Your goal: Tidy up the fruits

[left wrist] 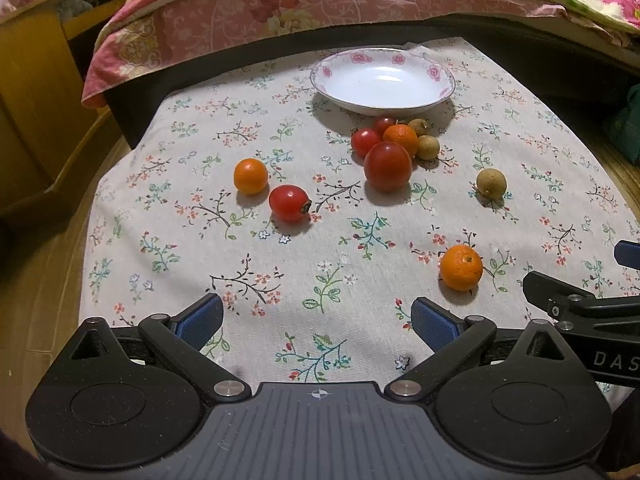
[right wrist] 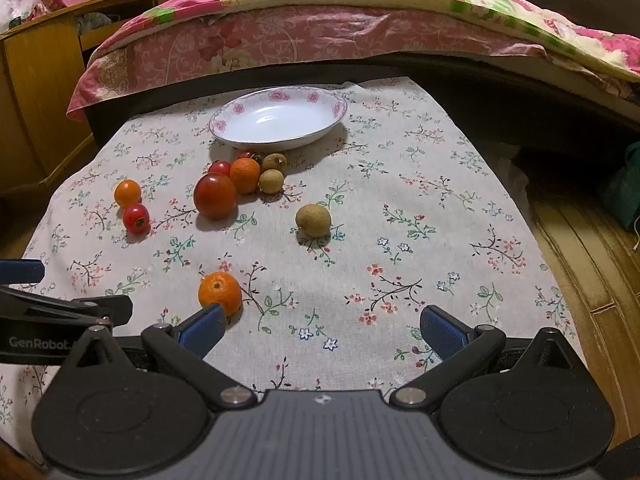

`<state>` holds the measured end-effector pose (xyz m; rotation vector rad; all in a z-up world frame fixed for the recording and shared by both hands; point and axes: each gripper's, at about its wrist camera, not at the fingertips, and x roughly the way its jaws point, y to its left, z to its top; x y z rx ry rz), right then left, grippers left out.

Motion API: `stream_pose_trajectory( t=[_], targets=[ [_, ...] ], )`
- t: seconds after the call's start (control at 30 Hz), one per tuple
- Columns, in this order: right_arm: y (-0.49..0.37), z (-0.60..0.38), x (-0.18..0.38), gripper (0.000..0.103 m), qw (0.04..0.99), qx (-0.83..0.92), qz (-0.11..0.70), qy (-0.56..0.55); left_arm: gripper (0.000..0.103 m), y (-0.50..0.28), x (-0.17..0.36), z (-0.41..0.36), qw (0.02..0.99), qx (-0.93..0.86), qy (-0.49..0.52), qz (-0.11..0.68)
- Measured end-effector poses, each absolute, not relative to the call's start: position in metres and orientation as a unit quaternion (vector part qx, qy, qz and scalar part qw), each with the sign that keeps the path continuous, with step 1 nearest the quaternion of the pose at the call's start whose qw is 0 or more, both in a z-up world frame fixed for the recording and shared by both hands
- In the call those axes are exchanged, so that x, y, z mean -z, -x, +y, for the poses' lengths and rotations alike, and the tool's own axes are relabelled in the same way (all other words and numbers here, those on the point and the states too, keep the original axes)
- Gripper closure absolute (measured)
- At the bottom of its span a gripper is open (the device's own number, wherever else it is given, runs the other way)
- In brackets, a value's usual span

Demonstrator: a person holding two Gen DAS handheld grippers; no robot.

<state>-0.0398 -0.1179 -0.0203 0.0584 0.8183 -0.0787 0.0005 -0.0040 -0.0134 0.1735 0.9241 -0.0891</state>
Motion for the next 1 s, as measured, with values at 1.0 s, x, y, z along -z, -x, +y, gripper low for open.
stream_pose_trajectory(
  t=[1.0],
  targets=[
    [0.0401, -0.115, 0.0229, 0.0, 0.915, 0.036, 0.402, -0.029, 0.005, -0.0013, 0.0139, -0.0055, 0.89, 0.043, -0.085, 0.447]
  ],
)
